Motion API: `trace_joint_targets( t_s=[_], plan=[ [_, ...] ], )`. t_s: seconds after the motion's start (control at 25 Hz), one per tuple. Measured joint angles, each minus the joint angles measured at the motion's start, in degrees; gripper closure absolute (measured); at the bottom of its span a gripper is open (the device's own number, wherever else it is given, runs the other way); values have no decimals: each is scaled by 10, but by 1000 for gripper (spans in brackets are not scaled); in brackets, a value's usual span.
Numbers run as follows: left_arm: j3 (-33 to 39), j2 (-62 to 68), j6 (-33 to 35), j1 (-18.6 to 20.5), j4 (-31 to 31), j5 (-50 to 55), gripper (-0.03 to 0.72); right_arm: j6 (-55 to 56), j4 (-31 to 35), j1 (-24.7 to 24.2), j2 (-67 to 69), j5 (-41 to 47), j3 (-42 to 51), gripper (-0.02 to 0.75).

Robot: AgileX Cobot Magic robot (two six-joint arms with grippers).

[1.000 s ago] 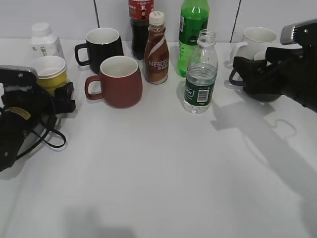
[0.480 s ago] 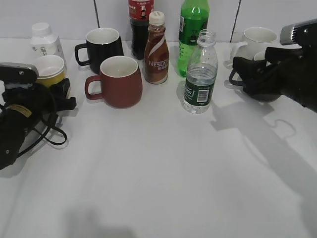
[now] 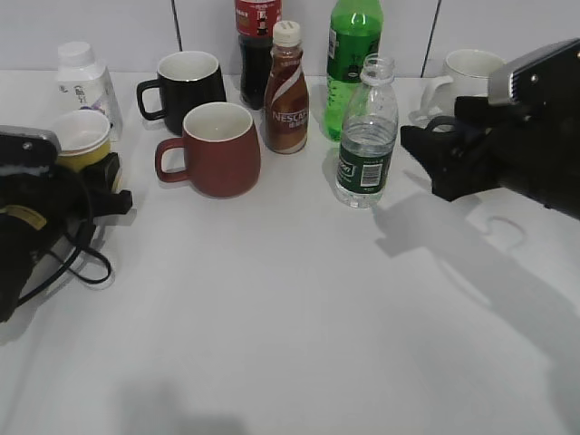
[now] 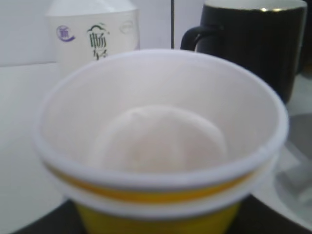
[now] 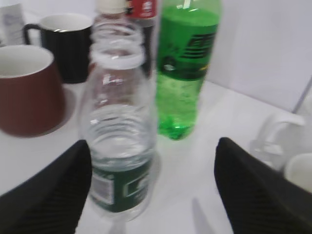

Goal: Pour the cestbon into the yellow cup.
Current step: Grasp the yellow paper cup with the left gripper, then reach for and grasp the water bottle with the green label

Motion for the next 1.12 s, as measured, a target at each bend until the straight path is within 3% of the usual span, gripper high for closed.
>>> trace_joint_targets(
  t_s=[0.2, 0.48, 0.92, 1.12],
  plan=[
    [48, -27, 0, 0, 47, -7, 342, 23, -59, 2, 52, -30, 0, 142],
    [96, -65, 0, 1, 174, 8, 342, 3, -64, 3, 160, -121, -8, 103],
    [117, -109, -5, 1, 346, 26, 347, -2, -58, 3, 238, -133, -98, 100],
    [117, -116, -38, -3, 388, 26, 347, 7, -79, 3, 273, -133, -131, 100]
  ],
)
